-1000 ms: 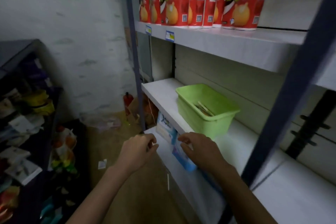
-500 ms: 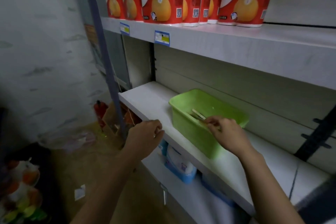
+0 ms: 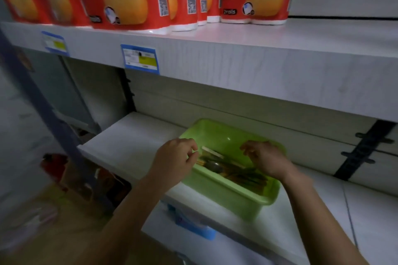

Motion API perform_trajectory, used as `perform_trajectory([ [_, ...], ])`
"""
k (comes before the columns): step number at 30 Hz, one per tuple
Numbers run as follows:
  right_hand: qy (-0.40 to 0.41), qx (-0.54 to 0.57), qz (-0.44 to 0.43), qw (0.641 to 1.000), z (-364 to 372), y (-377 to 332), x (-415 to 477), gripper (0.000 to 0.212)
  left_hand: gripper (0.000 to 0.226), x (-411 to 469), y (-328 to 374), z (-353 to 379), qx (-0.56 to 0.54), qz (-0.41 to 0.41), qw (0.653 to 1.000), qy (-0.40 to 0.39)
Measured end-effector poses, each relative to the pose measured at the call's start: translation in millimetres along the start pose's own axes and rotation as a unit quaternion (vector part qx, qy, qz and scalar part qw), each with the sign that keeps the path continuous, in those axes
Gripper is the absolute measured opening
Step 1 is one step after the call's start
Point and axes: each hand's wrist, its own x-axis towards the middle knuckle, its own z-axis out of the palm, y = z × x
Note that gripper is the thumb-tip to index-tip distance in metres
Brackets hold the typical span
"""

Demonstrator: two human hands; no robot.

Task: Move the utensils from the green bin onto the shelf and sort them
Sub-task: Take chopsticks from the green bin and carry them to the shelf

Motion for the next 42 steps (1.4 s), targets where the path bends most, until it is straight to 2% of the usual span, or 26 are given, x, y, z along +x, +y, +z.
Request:
perform_trajectory([
  [5, -0.026, -0.026, 0.023, 0.999, 7, 8, 2, 0.034, 0.018, 37, -2, 24, -0.008, 0.047, 0.995, -0.088],
  [8, -0.056, -0.049, 0.034, 0.997, 15, 13, 1, 0.033, 0.019, 54, -7, 43, 0.006, 0.073, 0.981, -0.179],
  [14, -0.182, -0.164, 0.038, 0.969, 18, 4, 6, 0.032, 0.021, 83, -26, 76, -0.012, 0.079, 0.92, -0.383],
  [20, -0.261, -0.181, 0.114, 0.941, 32, 1, 21, 0.024, 0.028, 100, -27, 101, -0.009, 0.15, 0.833, -0.533],
  [24, -0.29, -0.141, 0.145, 0.935, 52, 9, 30, 0.035, 0.033, 111, -23, 114, 0.049, 0.204, 0.82, -0.532],
  [27, -0.293, -0.139, 0.159, 0.932, 60, 12, 36, 0.039, 0.031, 121, -29, 124, 0.082, 0.207, 0.835, -0.504],
  [31, -0.305, -0.158, 0.16, 0.925, 63, 10, 37, 0.045, 0.022, 128, -33, 129, 0.042, 0.183, 0.858, -0.477],
  [34, -0.309, -0.183, 0.161, 0.919, 65, 10, 39, 0.043, 0.019, 129, -31, 130, 0.019, 0.193, 0.873, -0.448],
  [39, -0.324, -0.188, 0.137, 0.917, 69, 11, 43, 0.038, 0.022, 131, -36, 134, 0.028, 0.181, 0.866, -0.465],
  [42, -0.34, -0.201, 0.122, 0.91, 70, 8, 44, 0.032, 0.015, 133, -40, 134, 0.029, 0.177, 0.874, -0.451],
])
